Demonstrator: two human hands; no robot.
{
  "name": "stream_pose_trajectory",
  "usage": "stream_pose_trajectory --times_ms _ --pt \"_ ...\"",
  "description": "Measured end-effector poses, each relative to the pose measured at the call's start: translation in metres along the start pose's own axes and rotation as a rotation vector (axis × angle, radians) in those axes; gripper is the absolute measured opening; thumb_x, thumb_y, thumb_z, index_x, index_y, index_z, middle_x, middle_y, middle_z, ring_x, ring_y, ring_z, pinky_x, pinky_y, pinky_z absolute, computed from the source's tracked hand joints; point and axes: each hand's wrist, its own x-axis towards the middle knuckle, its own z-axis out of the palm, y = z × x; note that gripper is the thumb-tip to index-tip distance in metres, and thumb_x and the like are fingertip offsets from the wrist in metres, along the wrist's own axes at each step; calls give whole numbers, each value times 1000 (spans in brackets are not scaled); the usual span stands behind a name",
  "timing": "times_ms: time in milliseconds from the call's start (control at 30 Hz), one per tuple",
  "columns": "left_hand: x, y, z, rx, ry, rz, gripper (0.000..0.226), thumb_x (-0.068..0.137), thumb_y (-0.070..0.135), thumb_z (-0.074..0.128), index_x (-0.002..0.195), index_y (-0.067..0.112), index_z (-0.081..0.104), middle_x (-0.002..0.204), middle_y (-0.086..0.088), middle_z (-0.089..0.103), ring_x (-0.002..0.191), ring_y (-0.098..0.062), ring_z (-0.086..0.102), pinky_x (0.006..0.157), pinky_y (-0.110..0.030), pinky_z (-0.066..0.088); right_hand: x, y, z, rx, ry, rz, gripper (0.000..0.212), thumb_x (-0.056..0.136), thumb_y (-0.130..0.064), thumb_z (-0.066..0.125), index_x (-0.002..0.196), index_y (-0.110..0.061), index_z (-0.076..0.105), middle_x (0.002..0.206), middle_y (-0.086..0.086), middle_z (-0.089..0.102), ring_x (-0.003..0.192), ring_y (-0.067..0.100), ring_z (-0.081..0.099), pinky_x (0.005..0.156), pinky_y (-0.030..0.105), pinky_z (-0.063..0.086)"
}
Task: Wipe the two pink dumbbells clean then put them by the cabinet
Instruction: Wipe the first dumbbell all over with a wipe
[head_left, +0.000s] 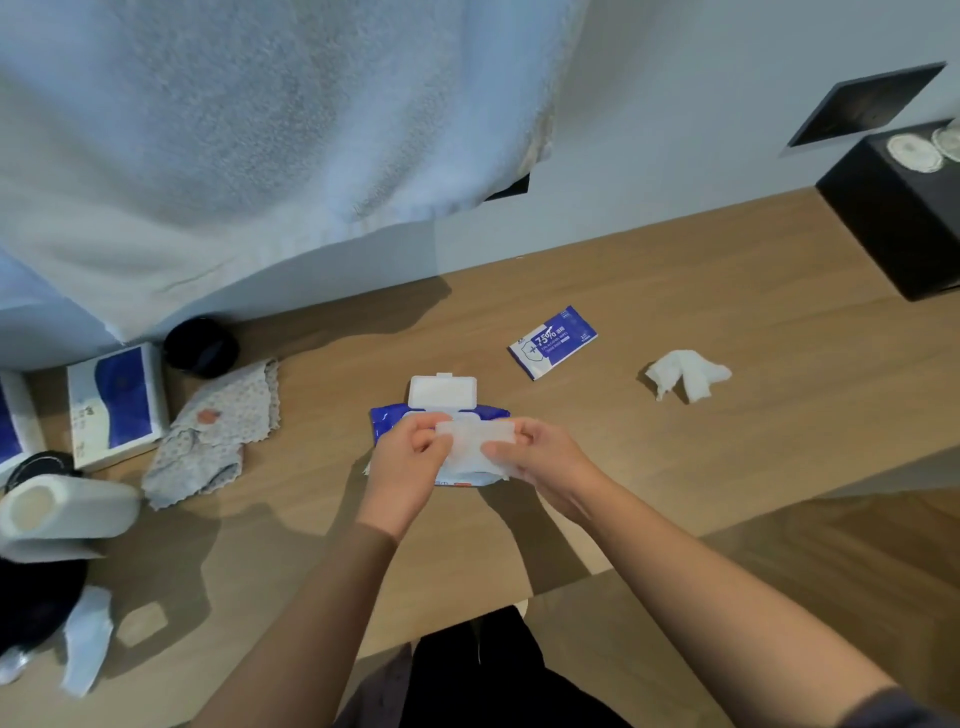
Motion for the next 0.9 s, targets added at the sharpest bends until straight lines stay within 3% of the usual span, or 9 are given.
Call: stream_pose_trajectory --times_ms 67,167,333,400,500,633,733,833,900 --pt "-6 -2 3 -20 -6 -25 16 94 8 58 101 16 69 94 1 71 82 -11 63 69 -18 49 -4 4 0 58 -21 75 24 88 1 69 111 -3 64 105 12 70 92 22 69 85 31 58" --pt "-16 -3 9 33 -39 -42 15 96 15 56 97 9 69 90 2 68 81 -13 58 78 -31 47 -20 13 -1 79 -6 74 24 92 0 65 116 0 61 102 10 69 89 18 67 77 26 58" --pt "-33 7 26 271 -91 121 30 101 25 48 73 15 50 71 4 53 68 -14 46 56 -27 33 -53 33 6 33 187 -30 20 95 -5 59 114 -1 62 103 13 65 91 23 62 78 34 53" --pt "-40 5 27 318 -125 213 27 102 25 46 80 13 53 76 0 57 74 -19 51 62 -34 36 -68 45 15 51 295 -49 23 96 -9 58 116 1 62 101 14 65 89 24 61 75 35 51" --pt "-52 -6 25 398 -243 379 22 103 23 44 93 8 58 83 -5 61 80 -25 54 68 -39 41 -97 71 33 123 505 -90 18 97 -15 60 111 -5 64 98 10 68 82 19 64 62 24 50" --pt "-78 -21 24 555 -422 553 19 104 26 44 90 17 55 83 -3 59 81 -24 58 65 -39 44 -142 108 55 260 681 -113 9 98 -18 59 99 -12 66 100 10 68 86 18 65 65 25 53" --pt "-108 -35 30 640 -573 673 19 104 31 45 92 19 55 84 -3 61 81 -25 60 70 -45 52 -179 136 65 282 829 -107 23 102 -29 50 91 -14 64 94 6 63 85 16 62 61 22 53" --pt "-146 -49 46 679 -717 788 20 103 36 45 92 22 55 79 7 59 75 -14 60 67 -44 55 -216 167 74 268 1053 -129 35 104 -32 44 79 -15 60 78 5 58 66 11 60 49 18 46" --pt "-174 -58 56 689 -810 845 21 103 38 47 91 23 54 76 10 57 73 -13 60 64 -42 55 -242 189 80 211 1257 -119 42 104 -29 45 63 -21 47 65 0 51 51 3 51 46 11 35"
